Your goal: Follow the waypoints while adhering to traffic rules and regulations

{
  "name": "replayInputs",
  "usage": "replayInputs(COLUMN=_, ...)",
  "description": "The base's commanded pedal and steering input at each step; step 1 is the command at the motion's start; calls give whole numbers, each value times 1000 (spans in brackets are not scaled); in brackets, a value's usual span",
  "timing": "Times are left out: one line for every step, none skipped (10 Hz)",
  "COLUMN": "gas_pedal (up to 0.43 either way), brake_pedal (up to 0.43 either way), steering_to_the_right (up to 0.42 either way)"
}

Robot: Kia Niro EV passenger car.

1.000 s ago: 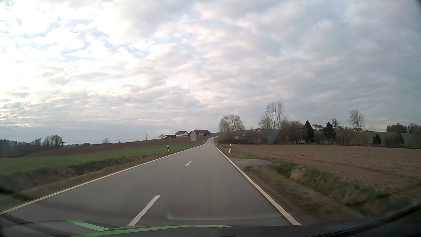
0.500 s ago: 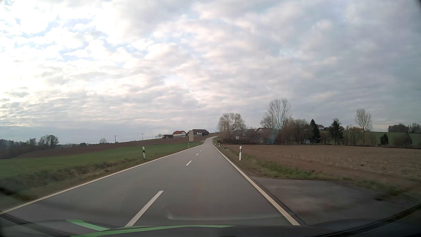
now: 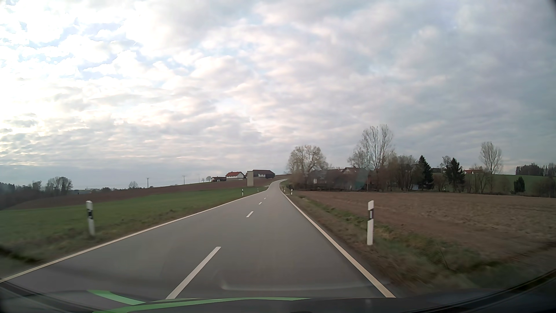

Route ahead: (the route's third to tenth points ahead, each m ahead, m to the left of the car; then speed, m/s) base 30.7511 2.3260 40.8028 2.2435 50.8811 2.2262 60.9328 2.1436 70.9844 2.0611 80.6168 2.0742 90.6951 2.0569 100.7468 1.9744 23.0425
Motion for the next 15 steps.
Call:
replayInputs(gas_pedal=220, brake_pedal=0, steering_to_the_right=-1)
replayInputs(gas_pedal=220, brake_pedal=0, steering_to_the_right=0)
replayInputs(gas_pedal=220, brake_pedal=0, steering_to_the_right=-1)
replayInputs(gas_pedal=220, brake_pedal=0, steering_to_the_right=-1)
replayInputs(gas_pedal=220, brake_pedal=0, steering_to_the_right=-1)
replayInputs(gas_pedal=220, brake_pedal=0, steering_to_the_right=-1)
replayInputs(gas_pedal=220, brake_pedal=0, steering_to_the_right=0)
replayInputs(gas_pedal=220, brake_pedal=0, steering_to_the_right=0)
replayInputs(gas_pedal=220, brake_pedal=0, steering_to_the_right=0)
replayInputs(gas_pedal=220, brake_pedal=0, steering_to_the_right=0)
replayInputs(gas_pedal=220, brake_pedal=0, steering_to_the_right=0)
replayInputs(gas_pedal=220, brake_pedal=0, steering_to_the_right=0)
replayInputs(gas_pedal=228, brake_pedal=0, steering_to_the_right=0)
replayInputs(gas_pedal=228, brake_pedal=0, steering_to_the_right=0)
replayInputs(gas_pedal=228, brake_pedal=0, steering_to_the_right=0)
